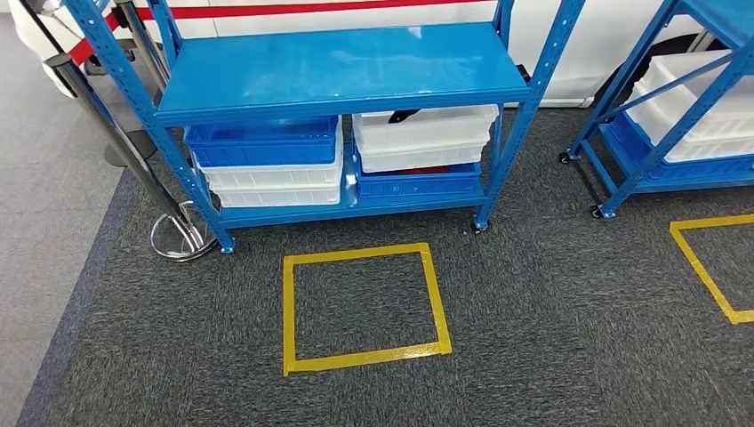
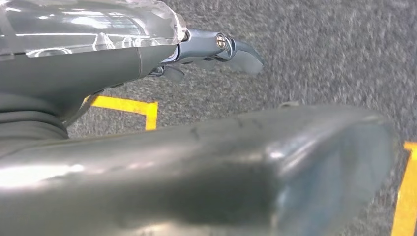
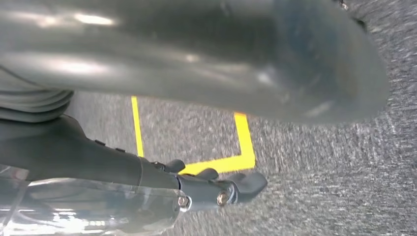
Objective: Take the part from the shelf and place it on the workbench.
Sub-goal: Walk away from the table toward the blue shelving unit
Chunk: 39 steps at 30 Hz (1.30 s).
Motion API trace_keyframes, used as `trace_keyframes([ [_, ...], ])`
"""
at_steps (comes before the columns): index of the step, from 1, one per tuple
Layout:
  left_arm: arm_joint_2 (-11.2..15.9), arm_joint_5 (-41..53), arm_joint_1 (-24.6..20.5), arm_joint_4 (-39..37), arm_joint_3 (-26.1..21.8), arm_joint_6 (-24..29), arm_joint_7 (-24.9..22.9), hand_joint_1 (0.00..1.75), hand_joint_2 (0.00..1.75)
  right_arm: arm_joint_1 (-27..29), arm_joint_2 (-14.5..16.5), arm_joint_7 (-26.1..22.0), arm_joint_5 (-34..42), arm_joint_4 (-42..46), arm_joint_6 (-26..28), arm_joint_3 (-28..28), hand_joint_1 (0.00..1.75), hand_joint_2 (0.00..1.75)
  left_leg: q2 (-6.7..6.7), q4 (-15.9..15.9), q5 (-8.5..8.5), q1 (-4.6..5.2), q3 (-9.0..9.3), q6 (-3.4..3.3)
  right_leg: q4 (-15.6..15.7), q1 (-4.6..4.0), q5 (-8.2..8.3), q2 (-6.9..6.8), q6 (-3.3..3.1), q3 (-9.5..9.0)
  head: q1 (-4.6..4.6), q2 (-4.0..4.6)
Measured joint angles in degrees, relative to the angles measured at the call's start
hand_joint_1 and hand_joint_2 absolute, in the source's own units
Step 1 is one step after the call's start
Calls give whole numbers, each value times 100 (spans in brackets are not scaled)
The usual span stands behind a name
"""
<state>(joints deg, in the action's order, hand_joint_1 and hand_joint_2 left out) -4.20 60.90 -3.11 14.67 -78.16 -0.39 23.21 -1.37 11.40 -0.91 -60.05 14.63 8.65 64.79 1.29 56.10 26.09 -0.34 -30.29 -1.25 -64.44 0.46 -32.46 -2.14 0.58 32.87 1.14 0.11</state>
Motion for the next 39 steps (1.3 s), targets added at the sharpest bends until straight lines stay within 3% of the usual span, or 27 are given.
trace_keyframes([
  [2, 1, -15, -18, 0, -14, -62, 13, 0, 0, 16, 0, 16, 17, -1, 1, 68, 0, 0, -81, 0, 8, -1, -16, -23, -730, 26, -296, 169, 30, 380, -6, 0],
  [3, 1, -15, -17, 0, -21, -90, 18, 0, 0, 23, -1, 20, 17, -1, -1, 97, 0, 0, -123, 3, 19, 1, -7, -23, -932, 36, -306, 188, 43, 501, -7, 0],
  [4, 0, -14, -12, 0, -25, -113, 25, 0, 0, 27, -1, 20, 15, -1, -2, 122, 0, 0, -158, 8, 32, -1, 11, -14, -919, 43, -200, 192, 53, 522, -7, 0],
  [6, -13, -9, -4, 0, -30, -148, 41, 0, 0, 33, -4, 16, 10, -1, -4, 166, 0, 0, -222, 36, 80, -11, 63, 23, -283, 62, 249, 201, 57, 265, -8, 0],
  [8, -28, -5, -6, 1, -32, -158, 56, 0, 0, 31, -7, 8, 2, -1, -8, 194, 0, 0, -266, 81, 150, 4, 80, 91, 377, 60, 498, 235, 35, -29, -9, 0],
  [9, -32, -3, -9, 1, -34, -158, 62, 0, 0, 26, -7, 4, -3, -1, -12, 204, 0, 0, -278, 95, 178, 14, 80, 127, 530, 54, 512, 251, 10, -98, -8, 0],
  [13, -36, 5, -14, 4, -44, -161, 73, 0, 0, 13, -8, -5, -10, -1, -23, 244, 0, 0, -265, 184, 279, -7, 83, 252, 585, 42, 443, 238, -144, -166, -2, 0],
  [15, -40, 6, -16, 6, -50, -163, 76, 0, 0, 17, -8, -9, -10, -1, -24, 271, 0, 0, -215, 712, 521, -23, -168, 302, 612, 55, 403, 206, -217, -238, 13, 0],
  [17, -47, 6, -9, 7, -57, -164, 77, 0, 0, 22, -8, -10, -10, -1, -26, 288, 0, 0, -183, 1545, 801, -33, -665, 331, 614, 41, 329, 185, -252, -311, 20, 0],
  [18, -49, 6, -1, 7, -60, -164, 77, 0, 0, 23, -8, -10, -10, -1, -27, 290, 0, 0, -176, 1820, 825, -35, -866, 333, 614, 32, 286, 183, -254, -357, 21, 0],
  [19, -50, 6, 10, 7, -63, -164, 77, 0, 0, 25, -8, -10, -11, -1, -29, 292, 0, 0, -174, 1874, 718, -34, -966, 324, 614, 25, 237, 182, -253, -417, 21, 0],
  [20, -50, 6, 18, 7, -66, -164, 77, 0, 0, 26, -8, -10, -13, -1, -30, 293, 0, 0, -173, 1691, 496, -29, -949, 301, 615, 20, 184, 183, -246, -489, 21, 0],
  [22, -48, 6, 26, 8, -71, -164, 75, 0, 0, 32, -7, -10, -22, -2, -33, 295, 0, 0, -154, 956, -18, 2, -705, 219, 624, 11, 63, 176, -222, -646, 17, 0],
  [23, -48, 5, 26, 10, -74, -164, 73, 0, 0, 32, -5, -10, -32, -2, -38, 295, 0, 0, -138, 638, -152, 30, -573, 169, 628, 6, 9, 175, -195, -701, 15, 0],
  [25, -49, 5, 21, 13, -86, -164, 65, 0, 0, 28, -3, -10, -51, -3, -45, 296, 0, 0, -111, 365, -137, 77, -441, 96, 647, 7, -42, 161, -121, -759, 6, 0],
  [28, -61, 6, 32, 17, -108, -167, 57, 0, 0, 7, -5, -9, -65, -2, -49, 296, 0, 0, -147, 171, -69, 47, -265, 12, 428, 9, 54, 150, -3, -746, -3, -1],
  [30, -72, 6, 37, 19, -116, -170, 55, 0, 0, -4, -9, -9, -68, 0, -50, 296, 0, 0, -164, 62, -30, 18, -101, -37, -115, 20, 24, 181, 39, -440, -21, -2],
  [32, -76, 6, 31, 20, -120, -173, 54, 0, 0, -5, -11, -9, -73, -1, -50, 296, 0, 0, -173, 33, 49, 17, 8, -63, -735, 39, -241, 201, 72, 56, -37, -1],
  [34, -83, 6, 39, 20, -122, -180, 47, 0, 0, 1, -16, -5, -84, -1, -50, 298, 0, 0, -192, 31, 159, 14, 134, -52, -955, 55, -435, 202, 106, 416, -40, 0],
  [35, -88, 7, 47, 20, -124, -185, 41, 0, 0, 9, -20, -4, -89, -1, -51, 299, 0, 0, -205, 32, 222, 9, 218, -35, -828, 65, -360, 202, 118, 476, -41, 0],
  [36, -96, 9, 54, 20, -124, -190, 36, 0, 0, 19, -25, -3, -96, 0, -51, 303, 0, 0, -215, 33, 292, 3, 309, -13, -549, 75, -134, 201, 128, 464, -41, 0],
  [37, -105, 11, 64, 20, -126, -195, 30, 0, 0, 37, -29, -3, -102, 0, -51, 310, 0, 0, -222, 34, 365, -1, 383, 16, -193, 86, 215, 201, 128, 426, -46, 0],
  [39, -119, 17, 56, 21, -129, -200, 18, 0, 0, 53, -32, -6, -120, -1, -48, 325, 0, 87, -233, 53, 503, 4, 479, 85, 321, 70, 696, 198, 77, 377, -52, 0],
])
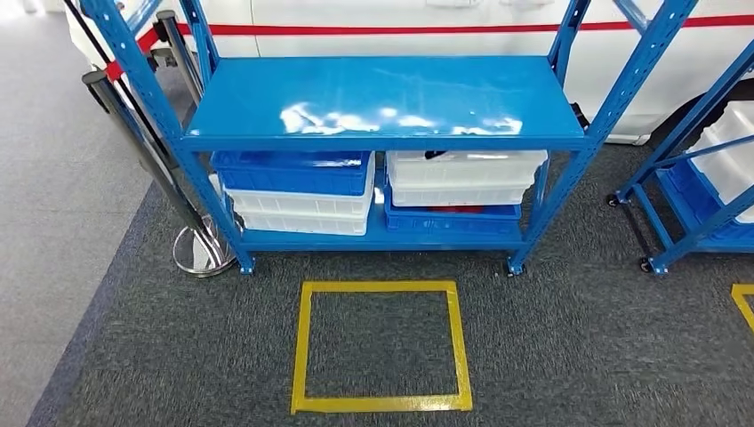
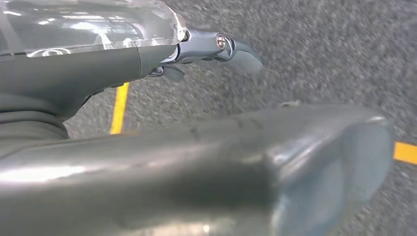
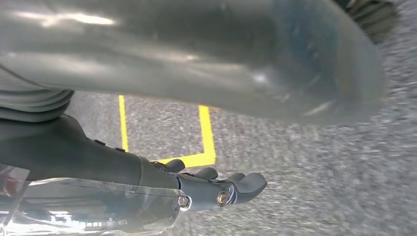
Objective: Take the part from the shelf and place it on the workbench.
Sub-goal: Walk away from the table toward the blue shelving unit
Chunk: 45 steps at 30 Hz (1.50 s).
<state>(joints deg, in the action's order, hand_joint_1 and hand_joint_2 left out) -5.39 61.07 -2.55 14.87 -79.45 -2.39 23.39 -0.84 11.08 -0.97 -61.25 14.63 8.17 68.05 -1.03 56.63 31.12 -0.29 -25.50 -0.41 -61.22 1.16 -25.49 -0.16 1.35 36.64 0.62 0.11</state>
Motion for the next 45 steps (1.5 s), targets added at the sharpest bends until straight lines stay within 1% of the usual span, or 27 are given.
trace_keyframes([
  [1, -2, 2, -6, 3, -2, -2, -7, 0, 0, -2, 0, -2, -10, -1, 4, 6, 0, 87, -1, 8, 44, 7, 38, 40, 100, -10, 90, 3, -46, 2, -2, 0],
  [2, -3, 4, -20, 5, -2, -4, -11, 0, 0, -11, 0, -4, -19, -1, 8, 8, 0, 87, -1, 22, 57, 11, 74, 77, 113, -24, 48, 8, -99, -8, 1, 0],
  [4, -3, 6, -34, 11, -2, -7, -15, 0, 0, -19, 1, -1, -1, 1, 8, 24, 0, 0, 11, 135, 31, -1, 75, 135, 151, -7, 13, 38, -183, -108, 3, 0],
  [6, -6, 8, -53, 13, -2, -9, -15, 0, 0, -26, 1, -2, 65, 3, -2, 78, 0, 0, 36, 643, 53, -22, -182, 190, 191, 10, -51, 61, -245, -241, 17, 0],
  [9, -16, 13, -48, 14, -4, -10, -19, 0, 0, -45, 0, 2, 69, 6, 22, 142, 0, 0, 61, 1655, 526, -40, -880, 245, 216, 3, -214, 90, -291, -440, 26, 0],
  [11, -19, 20, -32, 14, -7, -10, -23, 0, 0, -41, 0, 27, -2, 6, 55, 144, 0, 0, 62, 1684, 708, -35, -1132, 225, 217, -12, -352, 117, -293, -624, 27, 0],
  [12, -19, 25, -26, 14, -9, -10, -25, 0, 0, -38, 1, 39, -29, 6, 69, 144, 0, 0, 62, 1461, 585, -25, -1160, 194, 219, -24, -426, 125, -290, -728, 27, 0],
  [14, -14, 36, -8, 17, -18, -10, -27, 0, 0, -34, 10, 54, -59, 4, 89, 145, 0, 87, 59, 812, -69, 25, -1145, 83, 216, -51, -570, 130, -275, -906, 23, 0],
  [16, -8, 51, 20, 24, -28, -10, -34, 0, 0, -47, 22, 62, -76, 1, 96, 147, 0, 87, 39, 413, -580, 80, -1120, -8, 231, -70, -701, 158, -223, -1022, 21, 0],
  [18, -11, 63, 23, 27, -31, -10, -41, 0, 0, -65, 23, 63, -62, 1, 89, 154, 0, 0, 32, 313, -638, 89, -1029, -51, 200, -83, -705, 189, -142, -1095, 22, 0],
  [19, -17, 65, 14, 27, -31, -10, -42, 0, 0, -74, 21, 61, -43, 3, 84, 164, 0, 0, 45, 262, -638, 78, -950, -77, 124, -82, -669, 181, -108, -1098, 21, 0],
  [21, -25, 65, 0, 30, -31, -11, -43, 0, 0, -100, 18, 52, -12, 5, 81, 198, 0, 87, 75, 152, -605, 53, -781, -136, -328, -80, -619, 134, -49, -872, 5, 0],
  [23, -27, 68, -1, 34, -31, -10, -45, 0, 0, -117, 17, 65, -35, 6, 91, 219, 0, 175, 110, 95, -518, 43, -642, -174, -987, -75, -827, 85, -11, -390, -4, 0],
  [25, -30, 75, 0, 36, -32, -9, -49, 0, 0, -106, 16, 104, -72, 6, 112, 225, 0, 87, 127, 83, -394, 42, -502, -176, -1341, -64, -1185, 69, 15, 19, -2, 0],
  [26, -33, 79, 1, 36, -32, -9, -50, 0, 0, -92, 14, 122, -76, 6, 120, 233, 0, 44, 135, 83, -323, 41, -415, -171, -1302, -59, -1259, 60, 27, 122, -3, 0],
  [27, -40, 81, 4, 36, -33, -9, -51, 0, 0, -81, 11, 129, -53, 6, 121, 246, 0, 0, 151, 83, -246, 38, -316, -163, -1107, -56, -1169, 34, 18, 153, -4, 0],
  [28, -50, 82, 9, 36, -33, -9, -53, 0, 0, -73, 8, 126, -16, 6, 115, 267, 0, 0, 178, 82, -164, 38, -218, -150, -805, -62, -920, -30, -8, 137, -5, 0],
  [30, -68, 82, 24, 36, -36, -10, -60, 0, 0, -81, 2, 101, 51, 6, 106, 322, 0, 0, 258, 96, 12, 61, -38, -105, -197, -105, -239, -260, -94, 108, -10, 0],
  [31, -74, 82, 29, 37, -38, -9, -64, 0, 0, -102, 1, 95, 54, 7, 111, 344, 0, 0, 303, 84, 93, 76, 26, -74, -37, -123, -16, -325, -135, 98, -6, 0],
  [32, -77, 84, 30, 39, -40, -8, -68, 0, 0, -119, 1, 103, 34, 8, 122, 360, 0, 0, 339, 95, 140, 92, 91, -39, 32, -131, 84, -335, -167, 90, -5, 0],
  [35, -80, 87, -4, 51, -41, 1, -78, 0, 0, -131, 3, 163, -47, 10, 159, 372, 0, 0, 329, 324, 132, 89, 120, 46, 80, -90, 23, -182, -256, -64, 10, -1],
  [37, -83, 90, -31, 56, -41, 9, -82, 0, 0, -132, 3, 181, -44, 10, 170, 381, 0, 0, 225, 883, 218, 56, -190, 96, 128, -68, -27, -125, -311, -183, 28, -1],
  [39, -91, 99, -31, 56, -42, 28, -80, 0, 0, -142, 2, 166, 25, 10, 176, 409, 0, 0, 168, 1501, 553, 15, -642, 158, 153, -63, -97, -34, -331, -277, 37, 0],
  [41, -104, 120, -12, 57, -42, 50, -68, 0, 0, -147, 2, 146, 74, 10, 189, 449, 0, 0, 161, 1674, 818, -23, -931, 200, 158, -57, -184, 95, -318, -390, 34, 0],
  [42, -111, 133, -2, 58, -42, 57, -61, 0, 0, -150, 2, 143, 67, 10, 203, 467, 0, 0, 159, 1536, 761, -36, -975, 207, 158, -52, -232, 149, -308, -458, 35, 0],
  [43, -114, 143, 3, 58, -42, 62, -57, 0, 0, -152, 2, 146, 48, 10, 216, 476, 0, 0, 157, 1264, 527, -44, -961, 203, 159, -47, -280, 193, -297, -528, 36, 0],
  [45, -117, 167, 2, 60, -42, 73, -57, 0, 0, -136, 2, 171, -14, 10, 246, 485, 0, 0, 153, 640, -126, -38, -921, 161, 153, -44, -369, 258, -260, -626, 39, 0],
])
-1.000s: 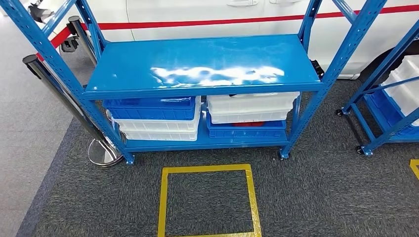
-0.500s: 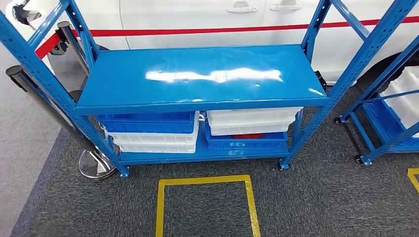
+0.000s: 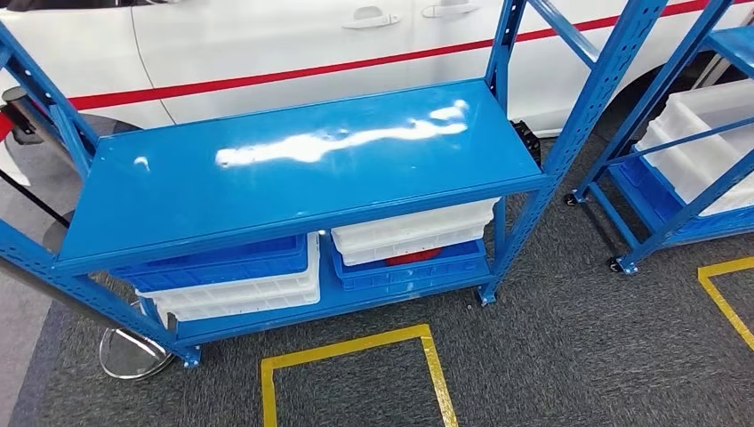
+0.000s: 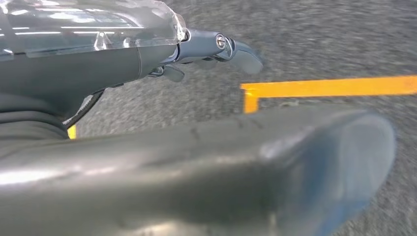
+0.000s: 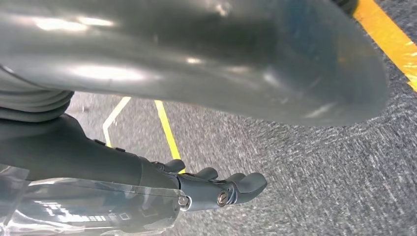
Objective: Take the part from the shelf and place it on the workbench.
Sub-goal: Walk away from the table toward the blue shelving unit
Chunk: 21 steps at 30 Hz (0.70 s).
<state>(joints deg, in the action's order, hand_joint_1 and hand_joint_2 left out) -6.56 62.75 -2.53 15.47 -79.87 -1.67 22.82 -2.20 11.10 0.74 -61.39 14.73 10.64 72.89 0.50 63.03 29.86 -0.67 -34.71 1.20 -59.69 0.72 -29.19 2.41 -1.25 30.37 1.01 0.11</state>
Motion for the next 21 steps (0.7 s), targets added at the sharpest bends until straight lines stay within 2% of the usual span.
trace_keyframes([
  [1, -2, 9, -6, 2, 0, 7, -2, 0, 0, 7, 1, 13, -30, 0, 14, 0, 0, 0, -5, -194, -243, 14, 7, -33, -7, -3, -41, 25, 36, -21, 2, 0],
  [2, -4, 14, -11, 5, -1, 13, -4, 0, 0, 15, 1, 24, -51, 0, 30, 0, 0, 0, -12, -278, -364, 31, -1, -66, -11, -4, -74, 44, 78, -32, 2, 0],
  [4, -17, 18, -24, 11, -1, 19, -5, 0, 0, 13, 1, 28, -76, 2, 51, 0, 0, 0, -33, -307, -417, 42, 14, -133, 2, -4, -123, 41, 163, -56, 3, 0],
  [6, -36, 31, -39, 22, -2, 21, 7, 0, 0, 4, -1, 27, -93, 4, 58, 0, 0, 0, -38, -387, -450, 21, 56, -206, -128, -3, -248, -61, 219, -20, -1, 0],
  [7, -44, 47, -46, 30, -1, 22, 16, 0, 0, -6, -1, 25, -103, 4, 59, -1, 0, 0, -35, -422, -456, 10, 76, -239, -354, -3, -387, -119, 239, 85, -5, 0],
  [9, -48, 75, -49, 44, -1, 22, 36, 0, 0, -25, -1, 22, -123, 4, 58, -2, 0, 0, -27, -435, -438, 24, 94, -285, -1056, 6, -711, -180, 265, 462, -6, 0],
  [10, -50, 80, -48, 48, -1, 22, 43, 0, 0, -27, -1, 22, -131, 4, 58, -2, 0, 0, -26, -435, -425, 30, 102, -295, -1362, 10, -793, -184, 277, 647, -5, 0],
  [11, -54, 75, -46, 49, -2, 23, 50, 0, 0, -27, -1, 22, -140, 4, 57, -2, 0, 0, -27, -435, -411, 34, 117, -301, -1499, 13, -765, -187, 284, 755, -5, 0],
  [12, -62, 66, -44, 50, -2, 24, 56, 0, 0, -25, -2, 22, -149, 4, 57, -2, 0, 0, -32, -435, -395, 37, 139, -299, -1420, 13, -619, -191, 286, 759, -6, 0],
  [14, -83, 47, -43, 52, -2, 29, 63, 0, 0, -25, -4, 20, -164, 6, 57, -2, 0, 0, -41, -435, -357, 38, 200, -275, -733, 11, -150, -209, 263, 498, -8, 0],
  [15, -93, 43, -45, 52, -2, 32, 65, 0, 0, -29, -7, 19, -167, 7, 57, -2, 0, 0, -43, -425, -333, 49, 223, -251, -370, 0, 18, -219, 241, 349, -7, 0],
  [16, -99, 42, -47, 54, -2, 38, 68, 0, 0, -37, -9, 17, -169, 9, 55, -2, 0, 0, -42, -420, -317, 60, 237, -224, -119, -10, 114, -226, 213, 247, -3, 0],
  [18, -106, 48, -55, 57, -2, 57, 71, 0, 0, -50, -11, 15, -172, 10, 50, -2, 0, 0, -39, -421, -303, 78, 246, -167, 19, -34, 129, -223, 158, 202, 3, 0],
  [20, -109, 59, -57, 67, -2, 78, 73, 0, 0, -52, -10, 18, -180, 11, 40, -2, 0, 0, -40, -409, -279, 73, 252, -107, 55, -17, 156, -224, 92, 189, 3, 0],
  [21, -113, 65, -56, 72, -2, 88, 73, 0, 0, -51, -10, 21, -188, 11, 31, -2, 0, 44, -41, -315, -202, 67, 218, -72, 79, -4, 169, -229, 56, 180, 10, 0],
])
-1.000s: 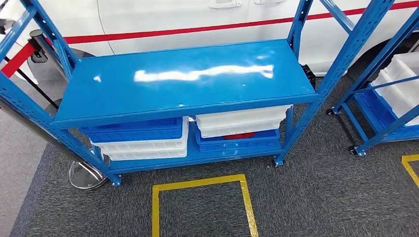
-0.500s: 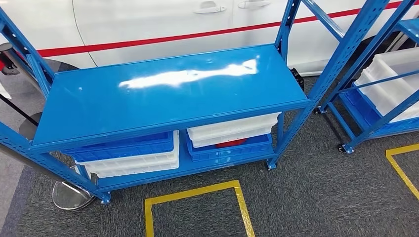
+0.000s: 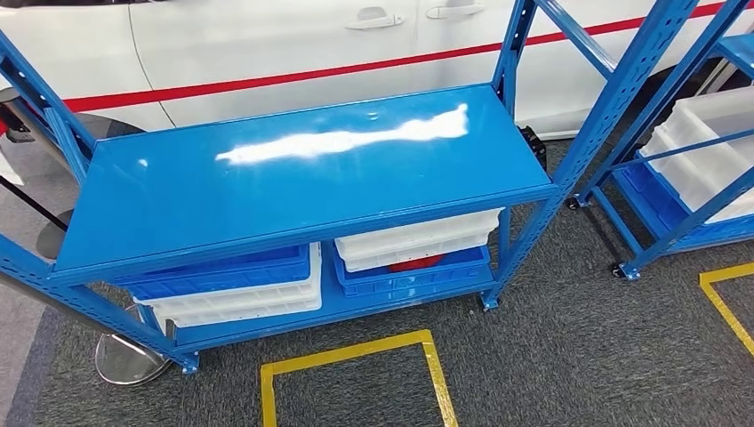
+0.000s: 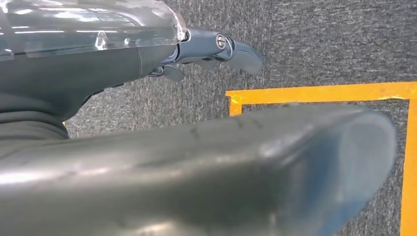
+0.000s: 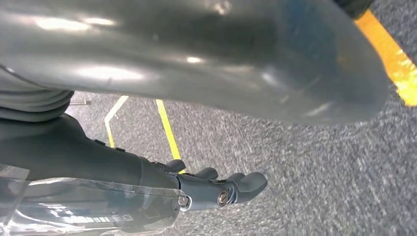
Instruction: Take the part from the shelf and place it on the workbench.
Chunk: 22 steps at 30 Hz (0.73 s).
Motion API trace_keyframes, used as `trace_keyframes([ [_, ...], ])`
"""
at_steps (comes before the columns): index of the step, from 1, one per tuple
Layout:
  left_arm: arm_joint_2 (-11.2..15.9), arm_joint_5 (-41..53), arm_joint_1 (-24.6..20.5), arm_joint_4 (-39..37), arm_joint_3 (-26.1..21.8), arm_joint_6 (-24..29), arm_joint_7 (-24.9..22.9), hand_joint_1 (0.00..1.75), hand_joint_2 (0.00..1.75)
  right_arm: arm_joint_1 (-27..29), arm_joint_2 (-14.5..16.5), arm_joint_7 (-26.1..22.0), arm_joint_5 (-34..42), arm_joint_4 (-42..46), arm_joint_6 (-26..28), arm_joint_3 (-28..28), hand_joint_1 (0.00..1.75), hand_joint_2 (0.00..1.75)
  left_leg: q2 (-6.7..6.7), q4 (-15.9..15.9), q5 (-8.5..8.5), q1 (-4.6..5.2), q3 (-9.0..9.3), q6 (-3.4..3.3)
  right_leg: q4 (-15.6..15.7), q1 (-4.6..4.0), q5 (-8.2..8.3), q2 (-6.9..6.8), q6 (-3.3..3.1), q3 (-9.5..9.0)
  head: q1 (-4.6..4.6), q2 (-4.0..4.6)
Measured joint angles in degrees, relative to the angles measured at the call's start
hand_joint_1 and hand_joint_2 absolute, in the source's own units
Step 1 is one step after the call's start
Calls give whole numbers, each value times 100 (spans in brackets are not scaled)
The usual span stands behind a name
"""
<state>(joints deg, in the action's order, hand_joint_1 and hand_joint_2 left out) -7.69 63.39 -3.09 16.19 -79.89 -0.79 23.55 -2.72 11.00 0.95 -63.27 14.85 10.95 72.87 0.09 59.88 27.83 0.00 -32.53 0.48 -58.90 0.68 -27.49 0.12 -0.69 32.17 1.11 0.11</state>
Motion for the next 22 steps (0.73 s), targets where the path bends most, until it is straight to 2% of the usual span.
trace_keyframes([
  [1, -3, 6, 2, 6, 0, 9, -1, 0, 0, 0, -1, 3, -12, 1, -11, 0, 0, 87, -2, 200, 137, -9, -82, 33, 23, 16, 13, -6, -29, -7, 8, 0],
  [3, -8, 21, 4, 14, 1, 34, -14, 0, 0, 0, -3, 15, -38, 2, -39, 0, 0, 175, -2, 908, 526, -39, -395, 91, 29, 19, 16, -12, -57, -4, 25, 0],
  [4, -9, 31, 6, 16, 1, 52, -25, 0, 0, 0, -3, 31, -47, 2, -51, 0, 0, 175, -1, 1250, 663, -53, -549, 112, 28, 16, 15, -13, -60, -2, 24, 0],
  [5, -12, 42, 8, 17, 1, 77, -39, 0, 0, 1, -3, 52, -50, 2, -61, 0, 0, 175, -1, 1449, 703, -61, -636, 124, 26, 14, 13, -12, -60, -4, 24, 0],
  [6, -14, 51, 9, 19, 0, 104, -52, 0, 0, 0, -3, 75, -51, 1, -69, 0, 0, 175, -1, 1413, 620, -64, -612, 126, 25, 14, 11, -9, -58, -10, 24, 0],
  [7, -16, 60, 8, 20, 0, 129, -62, 0, 0, -1, -3, 95, -52, 1, -74, 0, 0, 175, -1, 1151, 443, -65, -481, 117, 25, 14, 8, -4, -52, -21, 24, 0],
  [9, -18, 70, -1, 25, 1, 175, -78, 0, 0, -4, -2, 117, -57, -1, -82, 0, 0, 175, -2, 336, 79, -56, -76, 67, 23, 9, -3, 4, -28, -45, 23, 0],
  [10, -18, 72, -9, 28, 1, 201, -85, 0, 0, -5, -2, 122, -61, -1, -84, 0, 0, 175, -2, 36, -16, -42, 65, 34, 22, 5, -6, 9, -3, -49, 22, 0],
  [11, -20, 73, -15, 31, 2, 227, -97, 0, 0, -6, -2, 126, -64, -1, -84, 0, 0, 175, -3, -134, -48, -27, 137, 4, 21, 1, -7, 10, 25, -48, 20, 0],
  [15, -42, 89, -20, 33, 1, 347, -143, 0, 0, -11, -11, 175, -109, -1, -75, 0, 0, 175, -13, -213, -71, -6, 153, -14, 24, -12, -17, 5, -3, -40, 14, 0],
  [17, -42, 92, -29, 33, 0, 415, -168, 0, 0, -14, -12, 170, -115, -1, -54, 0, 0, 175, -15, -212, -74, 11, 151, -38, 45, 3, 5, 7, 28, -46, 14, 0],
  [21, -55, 117, -46, 33, 0, 513, -229, 0, 175, -18, -14, 146, -117, -1, -49, 0, 0, 175, -14, -210, -75, 25, 148, -80, 78, 16, 24, 10, 75, -61, 14, 0],
  [22, -58, 123, -48, 33, 0, 525, -239, 0, 175, -18, -14, 147, -119, -1, -52, 0, 0, 175, -14, -209, -75, 26, 149, -82, 81, 16, 25, 10, 77, -62, 14, 0],
])
